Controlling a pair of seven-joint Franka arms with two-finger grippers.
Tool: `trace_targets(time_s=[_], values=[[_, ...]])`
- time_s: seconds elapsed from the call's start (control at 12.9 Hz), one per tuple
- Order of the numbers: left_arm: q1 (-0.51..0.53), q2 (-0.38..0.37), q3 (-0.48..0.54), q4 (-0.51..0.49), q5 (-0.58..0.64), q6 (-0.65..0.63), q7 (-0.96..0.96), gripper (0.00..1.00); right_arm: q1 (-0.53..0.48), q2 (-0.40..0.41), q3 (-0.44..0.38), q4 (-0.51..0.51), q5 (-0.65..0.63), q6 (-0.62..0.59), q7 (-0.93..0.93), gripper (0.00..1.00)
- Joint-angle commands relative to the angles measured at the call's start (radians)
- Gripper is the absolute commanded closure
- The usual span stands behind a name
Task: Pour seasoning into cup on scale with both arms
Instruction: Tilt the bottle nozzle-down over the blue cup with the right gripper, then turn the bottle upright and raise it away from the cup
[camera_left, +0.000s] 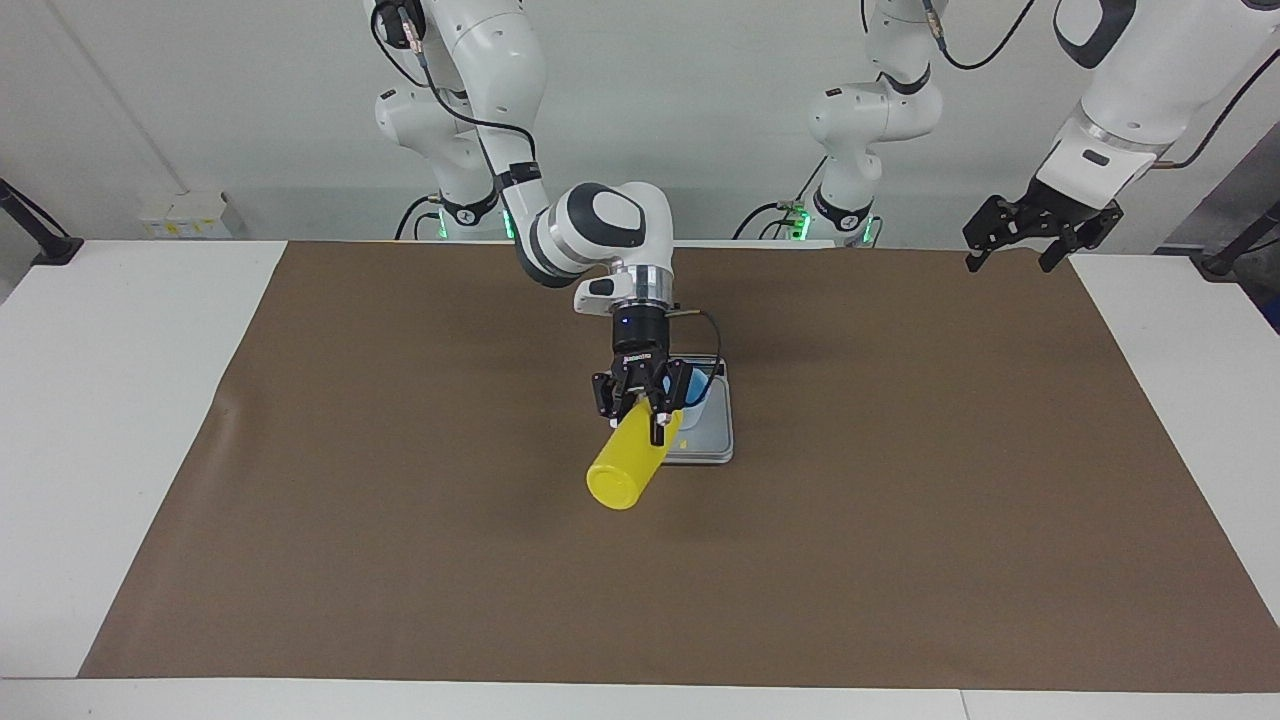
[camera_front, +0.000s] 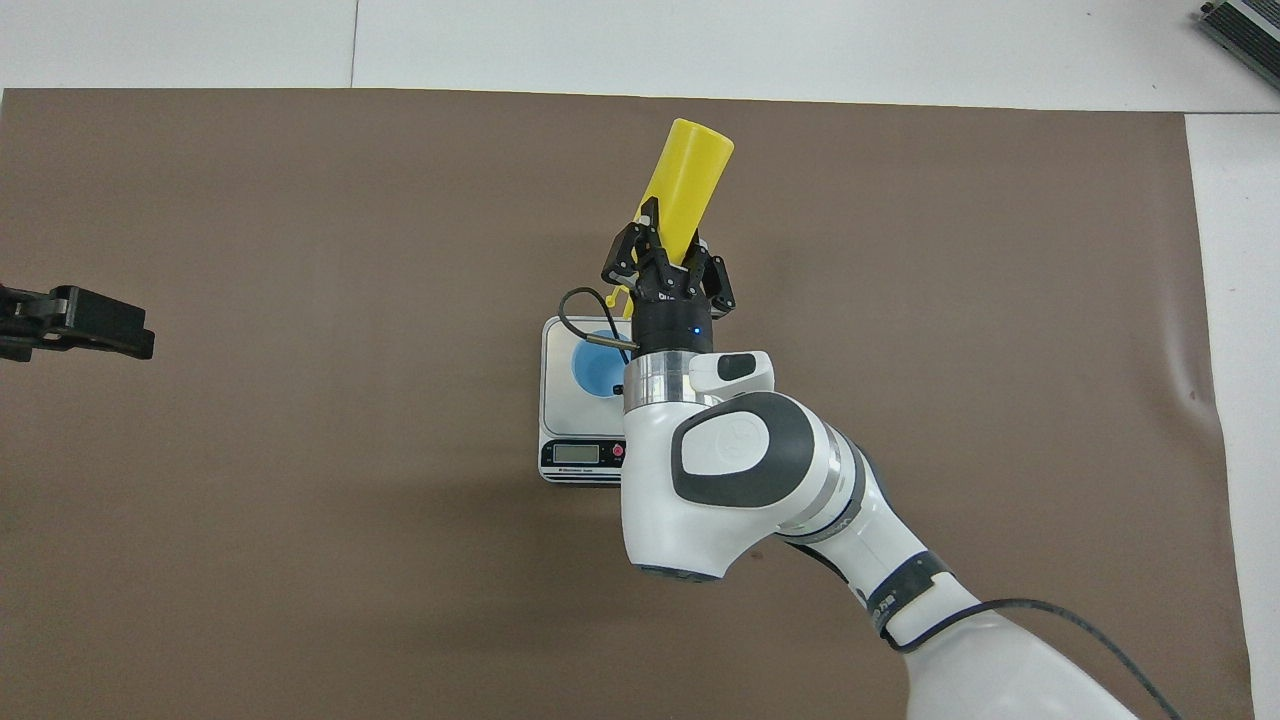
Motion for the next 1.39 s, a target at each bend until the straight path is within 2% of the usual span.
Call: trace_targets(time_s=[0.0,0.31,0.77,1.08,1.32], values=[[0.010,-0.015,-0.006,-0.015,0.014,-0.010,-0.010,0.00,0.010,0.020,0.001,0.018,-0.089,-0.038,0.174,1.00],[0.010,-0.015,-0.006,-0.015,0.014,-0.010,-0.010,0.00,0.040,0.031,0.001,0.018,-0.119,-0.084,0.174,1.00],[0.010,-0.015,-0.006,-0.015,0.014,-0.010,-0.010,0.00,0.041,0.031,0.003,0.042,-0.094,-0.079,0.203,1.00],[0.010,-0.015,-0.006,-0.015,0.014,-0.010,-0.010,0.00,0.025,-0.005,0.001,0.074,0.056,0.013,0.191,1.00],[0.010,-0.015,-0.006,-0.015,0.014,-0.010,-0.010,0.00,-0.041,-0.061,0.000,0.082,0.269,0.132,0.185,1.00]])
